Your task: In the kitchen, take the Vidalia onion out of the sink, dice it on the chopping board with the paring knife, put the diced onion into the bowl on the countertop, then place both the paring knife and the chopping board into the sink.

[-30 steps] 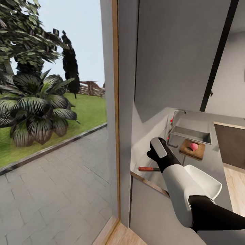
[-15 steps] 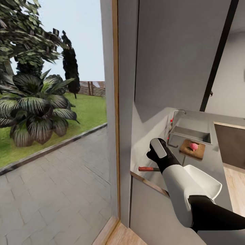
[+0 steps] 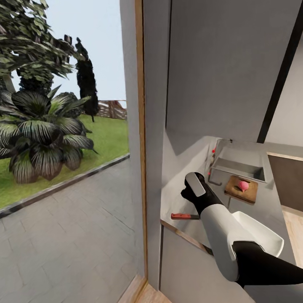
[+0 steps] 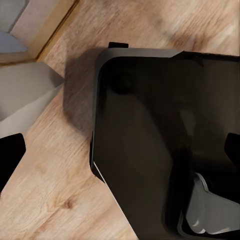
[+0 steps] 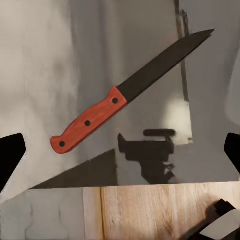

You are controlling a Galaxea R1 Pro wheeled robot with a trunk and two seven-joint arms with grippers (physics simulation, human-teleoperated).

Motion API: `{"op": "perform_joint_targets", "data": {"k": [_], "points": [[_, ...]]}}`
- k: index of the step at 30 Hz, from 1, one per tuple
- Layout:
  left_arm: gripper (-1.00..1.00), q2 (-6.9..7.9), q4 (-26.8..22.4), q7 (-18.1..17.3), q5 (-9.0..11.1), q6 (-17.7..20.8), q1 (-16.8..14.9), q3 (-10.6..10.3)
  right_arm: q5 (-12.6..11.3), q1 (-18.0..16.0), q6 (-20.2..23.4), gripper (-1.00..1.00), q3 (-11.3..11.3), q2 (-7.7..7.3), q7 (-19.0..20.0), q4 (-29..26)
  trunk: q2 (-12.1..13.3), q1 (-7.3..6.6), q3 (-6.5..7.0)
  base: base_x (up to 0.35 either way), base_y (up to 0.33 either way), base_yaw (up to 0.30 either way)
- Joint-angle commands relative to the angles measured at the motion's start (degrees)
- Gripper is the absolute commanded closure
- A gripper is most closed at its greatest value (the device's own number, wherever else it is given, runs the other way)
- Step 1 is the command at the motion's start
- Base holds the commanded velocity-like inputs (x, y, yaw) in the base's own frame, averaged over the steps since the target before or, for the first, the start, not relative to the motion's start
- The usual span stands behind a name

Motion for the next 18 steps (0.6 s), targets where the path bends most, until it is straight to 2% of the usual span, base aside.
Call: {"op": "perform_joint_targets", "data": {"k": [1, 7, 18], "points": [[-1.00, -0.04, 0.21, -0.05, 0.50, -0.33, -0.07, -0.50, -0.11, -0.01, 0.41, -1.00, -0.20, 0.04, -0.22, -0.05, -0.04, 0.05, -0.02, 0.210, -0.002, 0.000], [-1.00, -0.13, 0.21, -0.05, 0.50, -0.33, -0.07, -0.50, -0.12, -0.01, 0.36, -1.00, -0.20, 0.04, -0.12, 0.08, -0.04, 0.05, -0.02, 0.089, -0.001, 0.000], [-1.00, -0.14, 0.21, -0.05, 0.49, -0.33, -0.07, -0.51, -0.13, -0.01, 0.34, -1.00, -0.25, 0.04, 0.02, 1.29, -0.04, 0.05, -0.46, 0.008, 0.000, 0.000]]}}
